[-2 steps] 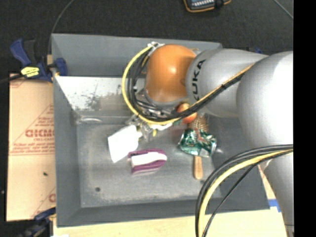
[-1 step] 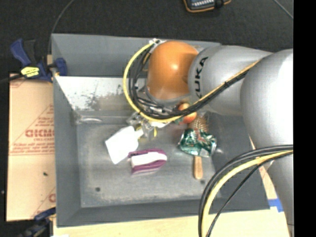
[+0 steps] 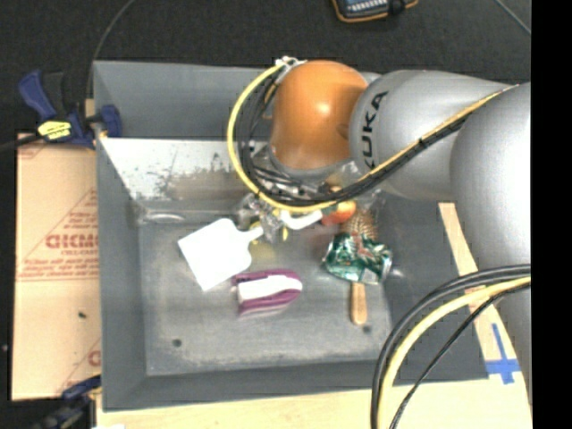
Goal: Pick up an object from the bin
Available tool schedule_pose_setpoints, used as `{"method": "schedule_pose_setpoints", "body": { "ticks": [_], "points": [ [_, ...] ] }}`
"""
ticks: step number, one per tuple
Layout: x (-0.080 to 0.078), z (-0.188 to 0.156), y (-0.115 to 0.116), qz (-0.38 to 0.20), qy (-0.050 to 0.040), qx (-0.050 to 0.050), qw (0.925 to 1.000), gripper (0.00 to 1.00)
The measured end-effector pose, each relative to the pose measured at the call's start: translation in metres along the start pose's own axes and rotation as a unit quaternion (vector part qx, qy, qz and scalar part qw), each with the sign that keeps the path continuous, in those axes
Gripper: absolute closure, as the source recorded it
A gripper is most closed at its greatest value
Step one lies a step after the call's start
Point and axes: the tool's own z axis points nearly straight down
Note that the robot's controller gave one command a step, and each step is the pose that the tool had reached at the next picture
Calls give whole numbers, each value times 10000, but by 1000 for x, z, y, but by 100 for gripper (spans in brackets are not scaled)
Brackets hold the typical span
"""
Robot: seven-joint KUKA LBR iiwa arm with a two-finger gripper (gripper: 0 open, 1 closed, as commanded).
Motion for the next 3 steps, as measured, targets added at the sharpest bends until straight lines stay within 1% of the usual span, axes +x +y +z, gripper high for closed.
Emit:
{"method": "schedule_pose_setpoints", "body": {
  "ticks": [1,2,3],
  "points": [
    [0,-9,0,25,-10,-5,10000,100],
    [-1,-29,-1,33,-18,3,10000,100],
    [-3,-93,-3,41,-31,25,10000,100]
  ]
}}
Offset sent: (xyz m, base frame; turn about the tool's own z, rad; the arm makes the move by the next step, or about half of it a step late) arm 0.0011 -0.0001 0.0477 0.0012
